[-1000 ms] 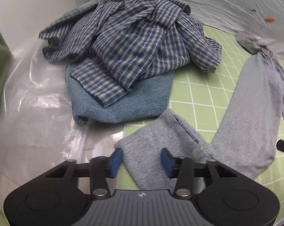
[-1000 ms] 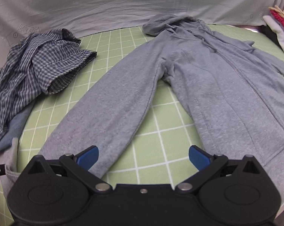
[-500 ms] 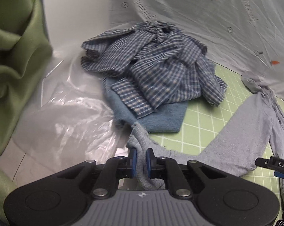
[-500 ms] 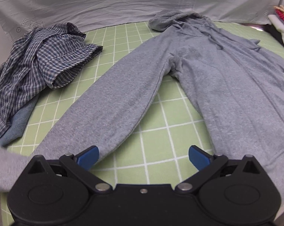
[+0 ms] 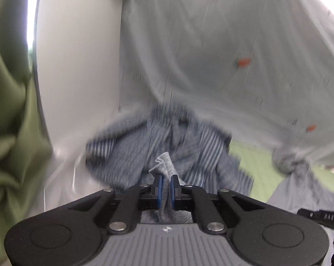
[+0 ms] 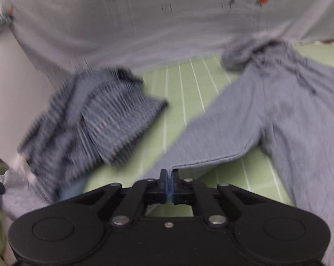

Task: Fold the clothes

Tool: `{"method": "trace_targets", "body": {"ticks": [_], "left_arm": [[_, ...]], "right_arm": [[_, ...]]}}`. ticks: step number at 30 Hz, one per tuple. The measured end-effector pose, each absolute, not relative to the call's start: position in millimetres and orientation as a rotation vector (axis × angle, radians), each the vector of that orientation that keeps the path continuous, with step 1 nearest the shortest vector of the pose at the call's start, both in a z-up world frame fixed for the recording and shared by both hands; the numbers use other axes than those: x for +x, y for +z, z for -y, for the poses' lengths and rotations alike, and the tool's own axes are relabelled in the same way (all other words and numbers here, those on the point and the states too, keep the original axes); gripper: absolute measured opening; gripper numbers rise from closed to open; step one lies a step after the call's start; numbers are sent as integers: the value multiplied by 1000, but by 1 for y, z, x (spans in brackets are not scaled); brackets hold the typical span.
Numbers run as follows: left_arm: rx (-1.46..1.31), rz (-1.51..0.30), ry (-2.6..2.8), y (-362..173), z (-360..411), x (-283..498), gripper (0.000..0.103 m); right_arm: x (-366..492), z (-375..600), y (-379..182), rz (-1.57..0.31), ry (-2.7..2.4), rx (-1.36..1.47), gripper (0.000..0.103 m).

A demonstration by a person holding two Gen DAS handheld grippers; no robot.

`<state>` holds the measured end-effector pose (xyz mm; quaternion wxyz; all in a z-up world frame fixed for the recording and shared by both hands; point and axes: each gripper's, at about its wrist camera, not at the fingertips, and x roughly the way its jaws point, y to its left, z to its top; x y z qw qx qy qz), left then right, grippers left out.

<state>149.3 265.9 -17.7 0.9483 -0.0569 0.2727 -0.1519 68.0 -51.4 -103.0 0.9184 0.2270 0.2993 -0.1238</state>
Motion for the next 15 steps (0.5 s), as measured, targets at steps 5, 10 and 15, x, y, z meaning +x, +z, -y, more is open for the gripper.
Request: {"method": "trace_targets", "body": {"ticks": [5, 10, 15], "left_arm": [[-44, -541, -276, -26, -268, 153, 6], [-107, -822, -203, -93, -295, 152, 6], [-134, -866, -194, -103, -299, 147, 16]], "right_arm": [[48, 49, -100, -603, -295, 408, 3], [41, 44, -163, -876, -371, 427, 18], [29, 26, -157, -841, -410, 384, 39]]}}
